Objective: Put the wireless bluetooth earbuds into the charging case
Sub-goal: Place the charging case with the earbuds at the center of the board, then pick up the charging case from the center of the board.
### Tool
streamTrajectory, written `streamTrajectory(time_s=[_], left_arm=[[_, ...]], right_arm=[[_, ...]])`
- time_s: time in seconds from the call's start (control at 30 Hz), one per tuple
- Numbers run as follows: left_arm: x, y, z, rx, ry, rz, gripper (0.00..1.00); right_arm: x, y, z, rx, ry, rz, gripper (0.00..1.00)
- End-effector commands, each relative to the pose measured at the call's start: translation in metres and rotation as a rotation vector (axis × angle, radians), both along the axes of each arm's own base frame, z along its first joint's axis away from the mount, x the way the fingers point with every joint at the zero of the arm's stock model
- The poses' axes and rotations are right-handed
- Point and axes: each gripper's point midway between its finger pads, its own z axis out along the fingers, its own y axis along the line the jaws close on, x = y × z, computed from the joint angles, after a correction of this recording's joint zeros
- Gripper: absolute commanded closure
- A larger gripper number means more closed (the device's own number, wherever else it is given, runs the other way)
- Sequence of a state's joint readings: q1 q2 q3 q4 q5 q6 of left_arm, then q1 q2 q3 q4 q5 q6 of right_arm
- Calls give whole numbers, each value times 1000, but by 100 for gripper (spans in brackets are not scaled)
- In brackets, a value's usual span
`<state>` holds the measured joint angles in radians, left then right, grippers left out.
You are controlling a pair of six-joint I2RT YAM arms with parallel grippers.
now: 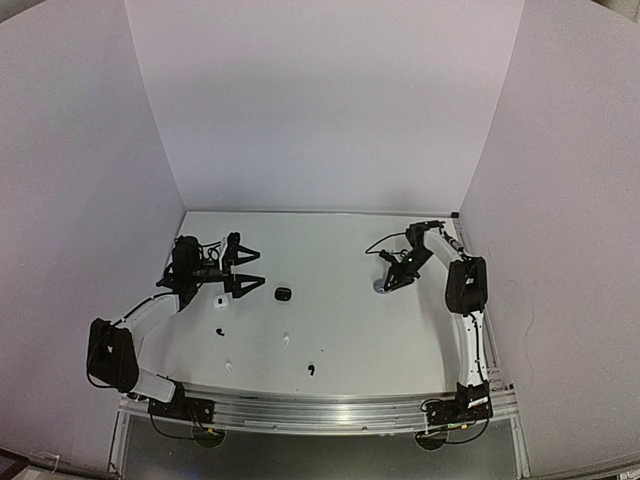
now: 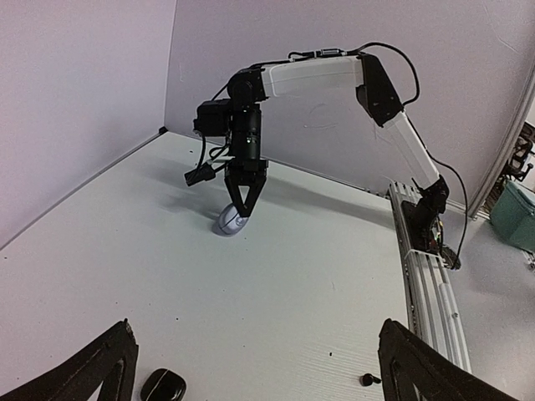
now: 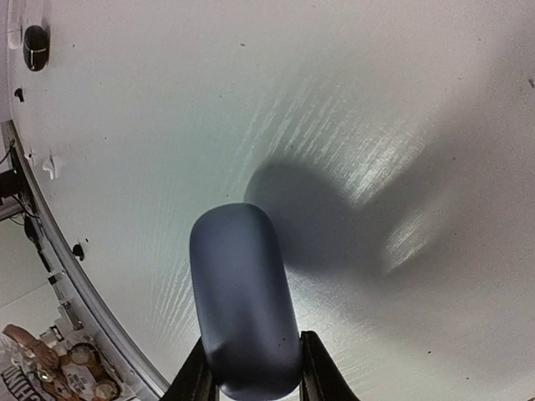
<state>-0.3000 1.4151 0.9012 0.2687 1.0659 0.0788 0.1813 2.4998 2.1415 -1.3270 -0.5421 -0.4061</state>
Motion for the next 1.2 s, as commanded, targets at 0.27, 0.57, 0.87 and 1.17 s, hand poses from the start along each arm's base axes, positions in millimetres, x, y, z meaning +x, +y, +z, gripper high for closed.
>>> streamTrajectory(time_s=[0.27, 0.57, 0.87, 1.17], left_arm=[[9, 0, 13, -3, -43, 18, 1], [9, 1, 5, 15, -34, 31, 1], [31, 19, -102, 445, -6, 59, 1], [70, 14, -188, 802, -199, -199, 0]], right_arm=[[12, -18, -5, -112, 3, -37, 53], [24, -15, 20, -96, -67, -69, 49], [55, 2, 110, -51, -359, -204, 31], [31, 84, 159, 43, -548, -106, 20]])
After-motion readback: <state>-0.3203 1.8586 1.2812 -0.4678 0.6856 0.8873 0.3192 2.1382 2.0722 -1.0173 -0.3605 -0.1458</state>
